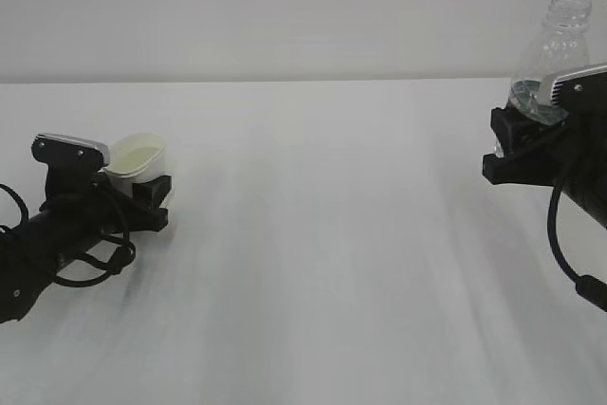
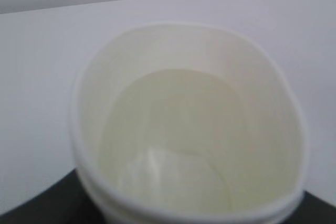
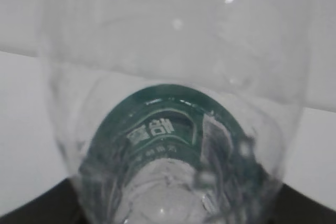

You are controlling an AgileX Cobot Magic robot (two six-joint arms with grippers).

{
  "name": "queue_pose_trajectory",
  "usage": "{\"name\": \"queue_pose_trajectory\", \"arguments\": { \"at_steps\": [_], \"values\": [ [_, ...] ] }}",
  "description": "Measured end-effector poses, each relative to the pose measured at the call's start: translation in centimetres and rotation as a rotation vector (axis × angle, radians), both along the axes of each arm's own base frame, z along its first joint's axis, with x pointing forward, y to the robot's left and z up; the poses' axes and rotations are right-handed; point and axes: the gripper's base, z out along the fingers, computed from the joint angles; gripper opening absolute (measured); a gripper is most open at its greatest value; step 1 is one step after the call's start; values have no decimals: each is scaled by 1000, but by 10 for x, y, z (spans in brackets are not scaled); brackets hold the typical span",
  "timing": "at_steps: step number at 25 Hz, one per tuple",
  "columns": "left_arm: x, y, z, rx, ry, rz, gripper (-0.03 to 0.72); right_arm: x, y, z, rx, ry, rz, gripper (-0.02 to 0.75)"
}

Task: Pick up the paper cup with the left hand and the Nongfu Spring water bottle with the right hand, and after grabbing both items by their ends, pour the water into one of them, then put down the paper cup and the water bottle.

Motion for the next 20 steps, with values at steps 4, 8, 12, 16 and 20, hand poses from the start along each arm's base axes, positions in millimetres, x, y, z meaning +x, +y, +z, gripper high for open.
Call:
{"name": "queue_pose_trajectory", "arguments": {
  "at_steps": [4,8,12,16,20],
  "values": [
    [0,1,-2,-3,-10,10,429,0,0,0,0,0,0,389],
    [1,2,-2,-3,-12,28,429,0,0,-1,-1,7,0,389],
    [1,3,-2,-5,-11,42,429,0,0,-2,-3,26,1,389],
    [2,9,-2,-9,-10,83,429,-1,0,-2,-6,25,7,388],
    [5,23,-2,-4,-12,122,429,-1,1,-3,-10,28,14,388]
  ]
}}
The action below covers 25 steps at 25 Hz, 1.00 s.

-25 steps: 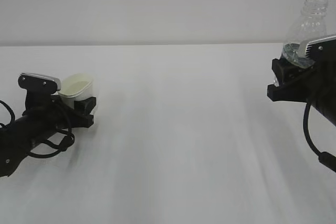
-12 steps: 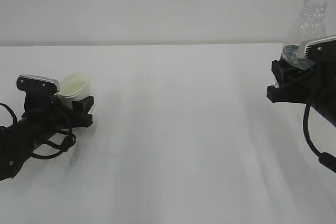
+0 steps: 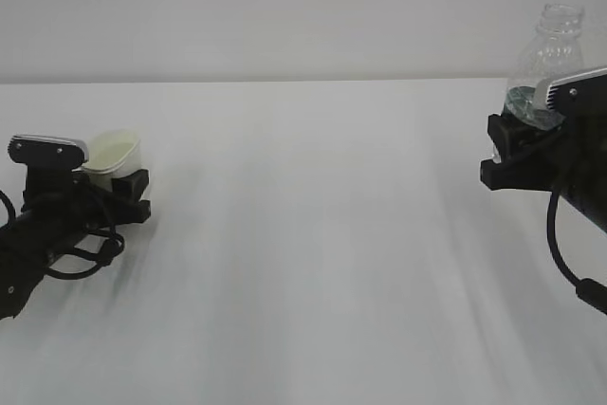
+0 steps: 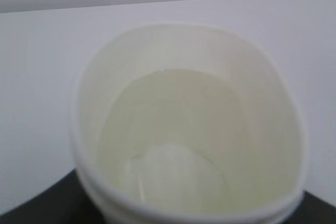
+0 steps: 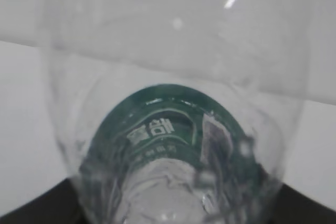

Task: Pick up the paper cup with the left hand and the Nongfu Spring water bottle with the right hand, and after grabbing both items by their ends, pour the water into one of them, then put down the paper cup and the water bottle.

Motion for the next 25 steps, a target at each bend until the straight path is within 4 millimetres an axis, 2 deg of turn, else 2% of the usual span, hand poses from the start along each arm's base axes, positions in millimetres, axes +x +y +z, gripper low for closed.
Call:
{"name": "queue_pose_trajectory", "arguments": {
  "at_steps": [6,14,25],
  "values": [
    [11,12,2,12,-13,20,429,0,1,0,-4,1,7,388],
    [36,12,11,4,-86,27,429,0,1,0,-4,3,7,387],
    [59,23,-5,4,-105,60,429,0,1,-1,-5,13,7,387]
  ]
}}
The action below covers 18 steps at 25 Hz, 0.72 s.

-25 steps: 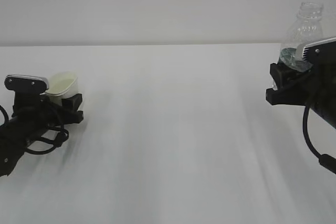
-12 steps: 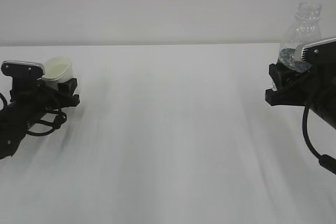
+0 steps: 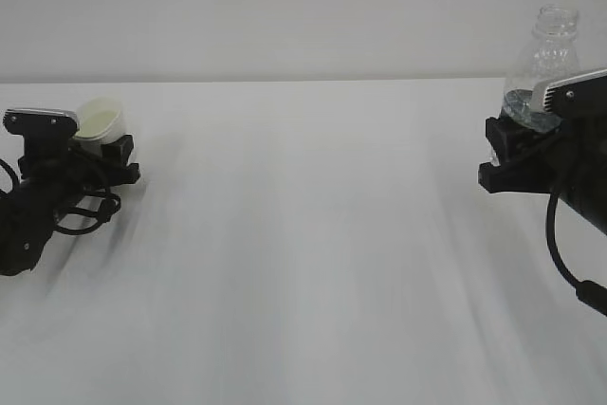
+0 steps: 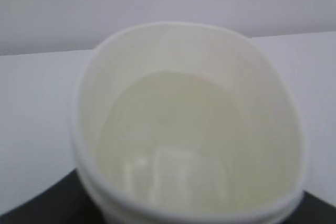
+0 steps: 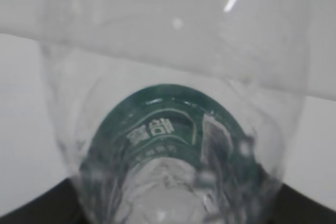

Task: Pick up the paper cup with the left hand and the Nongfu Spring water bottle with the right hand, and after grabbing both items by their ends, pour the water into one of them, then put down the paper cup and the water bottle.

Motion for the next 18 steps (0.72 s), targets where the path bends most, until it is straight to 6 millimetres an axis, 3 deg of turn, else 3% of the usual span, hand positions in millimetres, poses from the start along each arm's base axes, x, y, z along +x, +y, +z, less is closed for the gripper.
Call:
{"name": "queue_pose_trajectory", "arguments": {
  "at_steps": [14,18],
  "values": [
    [5,-1,-4,-1,-13,-2,434,0,0,-1,-1,7,0,387],
    [5,-1,-4,-1,-13,-2,510,0,0,-1,-1,7,0,387]
  ]
}}
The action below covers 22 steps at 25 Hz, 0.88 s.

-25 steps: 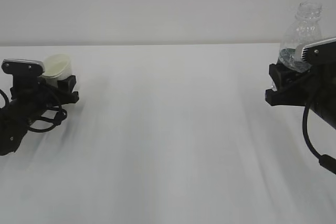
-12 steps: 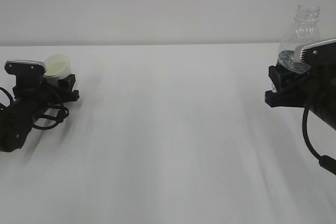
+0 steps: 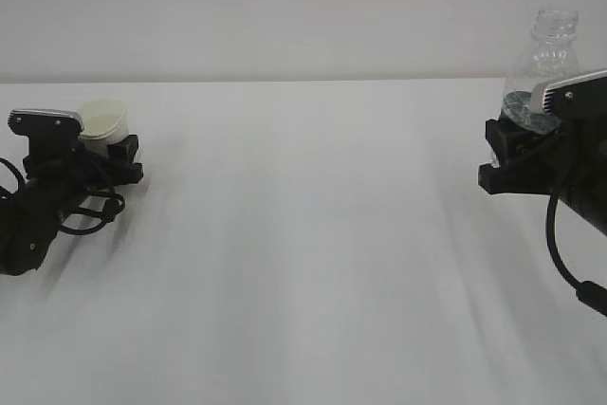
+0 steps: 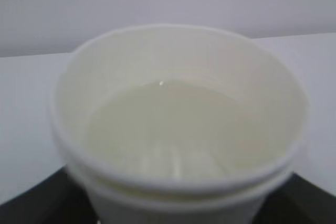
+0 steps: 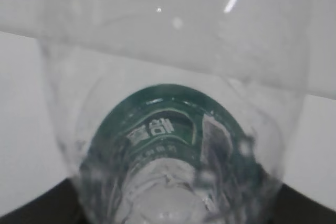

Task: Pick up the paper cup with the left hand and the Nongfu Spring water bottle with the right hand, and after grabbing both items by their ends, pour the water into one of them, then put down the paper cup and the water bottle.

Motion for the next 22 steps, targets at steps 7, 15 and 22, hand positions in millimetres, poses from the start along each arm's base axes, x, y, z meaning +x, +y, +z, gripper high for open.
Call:
{"name": "queue_pose_trajectory", "arguments": {
  "at_steps": [7,15,22],
  "values": [
    [0,1,0,-2,1,8,604,0,0,0,0,0,0,386],
    [-6,2,2,-4,13,19,606,0,0,0,0,0,0,386],
    [-22,4,9,-3,36,23,605,0,0,0,0,-2,0,386]
  ]
}}
